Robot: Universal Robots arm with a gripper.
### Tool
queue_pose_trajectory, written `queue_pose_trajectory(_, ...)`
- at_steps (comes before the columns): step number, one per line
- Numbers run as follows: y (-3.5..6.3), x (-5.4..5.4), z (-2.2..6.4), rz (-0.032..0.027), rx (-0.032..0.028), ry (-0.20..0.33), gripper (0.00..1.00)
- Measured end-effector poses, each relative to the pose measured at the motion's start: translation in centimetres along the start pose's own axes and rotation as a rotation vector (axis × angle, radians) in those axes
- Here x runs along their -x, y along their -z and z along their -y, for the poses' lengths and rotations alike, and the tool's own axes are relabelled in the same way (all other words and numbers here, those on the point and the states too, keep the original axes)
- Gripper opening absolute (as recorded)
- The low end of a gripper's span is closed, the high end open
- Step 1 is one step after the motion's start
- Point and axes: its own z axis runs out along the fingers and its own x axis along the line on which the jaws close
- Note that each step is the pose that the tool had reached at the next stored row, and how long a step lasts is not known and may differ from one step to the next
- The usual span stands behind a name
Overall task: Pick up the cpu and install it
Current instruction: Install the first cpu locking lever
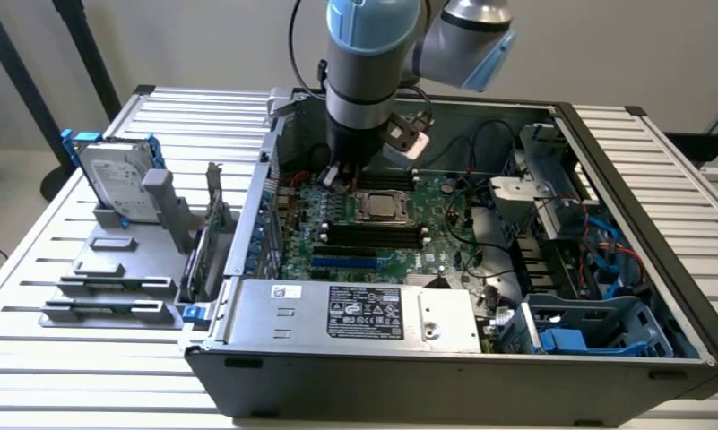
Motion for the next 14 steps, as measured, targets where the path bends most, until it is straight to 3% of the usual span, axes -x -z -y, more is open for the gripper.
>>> queue_pose_trajectory(4, 0.3, -0.07, 0.07, 0.015, -0.0066, 0.048, 0.11)
queue_pose_trajectory(7, 0.41, -0.1, 0.09, 0.0224, -0.0089, 0.071, 0.11)
queue_pose_trajectory(14, 0.41, -0.1, 0.09, 0.0236, -0.0086, 0.072, 0.11)
